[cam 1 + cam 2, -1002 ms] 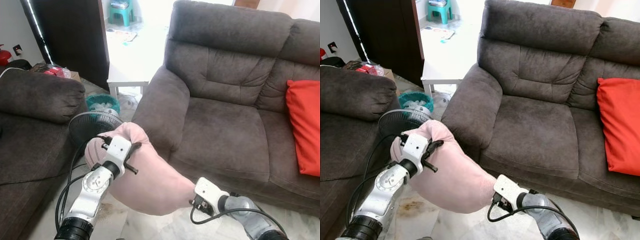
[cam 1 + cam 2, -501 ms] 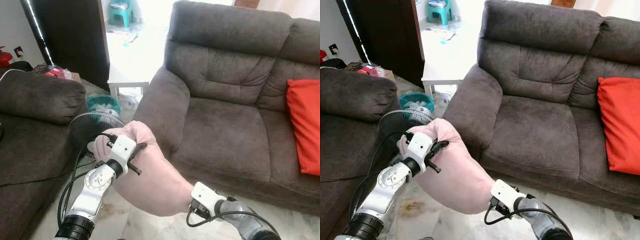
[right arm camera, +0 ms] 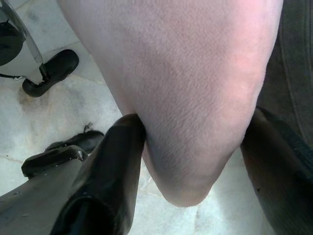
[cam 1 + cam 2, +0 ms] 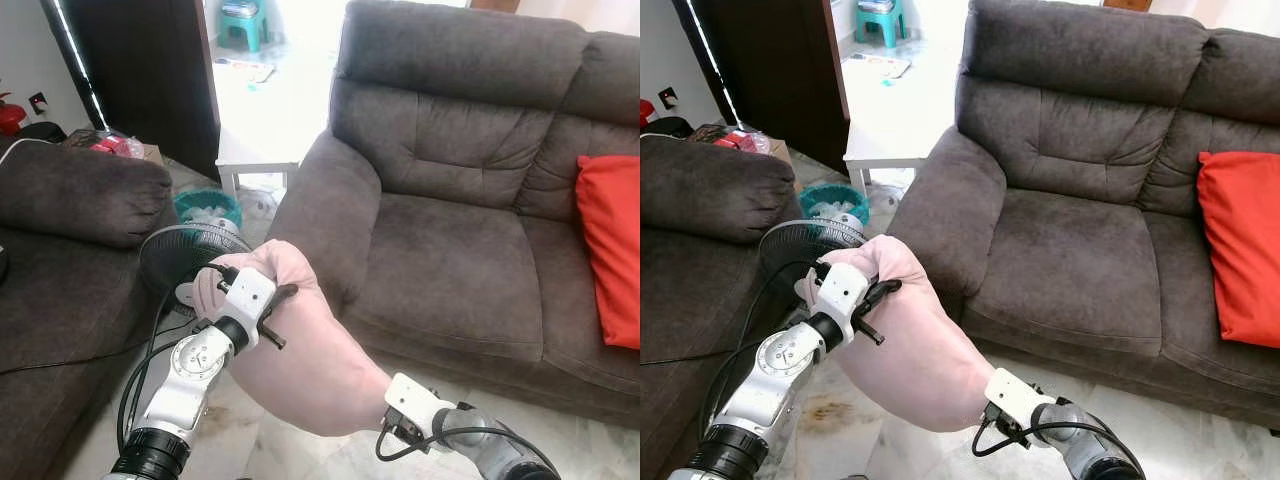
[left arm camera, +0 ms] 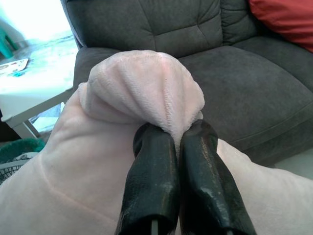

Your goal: Move the pillow to the sofa from floor

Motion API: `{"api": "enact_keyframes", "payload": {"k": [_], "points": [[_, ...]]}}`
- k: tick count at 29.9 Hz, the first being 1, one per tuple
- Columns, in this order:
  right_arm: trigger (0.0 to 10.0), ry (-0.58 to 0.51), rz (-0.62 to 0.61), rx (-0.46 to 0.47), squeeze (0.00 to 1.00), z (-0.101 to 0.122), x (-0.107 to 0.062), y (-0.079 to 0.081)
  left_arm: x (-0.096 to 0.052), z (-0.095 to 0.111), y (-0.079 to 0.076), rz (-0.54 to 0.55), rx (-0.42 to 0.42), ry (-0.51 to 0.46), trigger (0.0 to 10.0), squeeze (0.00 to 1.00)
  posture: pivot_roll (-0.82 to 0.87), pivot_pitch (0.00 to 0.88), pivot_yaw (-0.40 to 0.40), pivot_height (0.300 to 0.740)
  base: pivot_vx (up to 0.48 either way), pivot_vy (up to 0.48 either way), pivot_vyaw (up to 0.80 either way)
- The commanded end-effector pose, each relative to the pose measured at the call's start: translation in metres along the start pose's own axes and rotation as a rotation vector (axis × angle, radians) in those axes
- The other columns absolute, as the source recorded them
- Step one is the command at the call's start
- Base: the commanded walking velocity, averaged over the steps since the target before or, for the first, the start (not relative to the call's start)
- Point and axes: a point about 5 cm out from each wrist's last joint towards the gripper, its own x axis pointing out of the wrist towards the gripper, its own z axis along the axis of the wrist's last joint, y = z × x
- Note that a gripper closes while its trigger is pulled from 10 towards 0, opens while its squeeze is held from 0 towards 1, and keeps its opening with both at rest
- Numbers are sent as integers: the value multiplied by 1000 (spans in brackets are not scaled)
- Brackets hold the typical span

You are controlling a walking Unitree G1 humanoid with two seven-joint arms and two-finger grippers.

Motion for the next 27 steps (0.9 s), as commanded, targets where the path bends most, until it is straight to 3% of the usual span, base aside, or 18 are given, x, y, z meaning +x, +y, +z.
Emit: {"api": "enact_keyframes", "payload": {"k": [1, 27], "points": [[0, -4, -5, 12, 0, 1, 0, -2, 9, 30, 4, -3, 56, -116, 10000, 0, 157, 17, -70, 740, 0, 0, 0], [0, -52, -11, 28, 0, 8, 0, -6, 10, 26, 5, 0, 60, -93, 10000, 0, 158, 13, -68, 740, 0, 0, 0]]}}
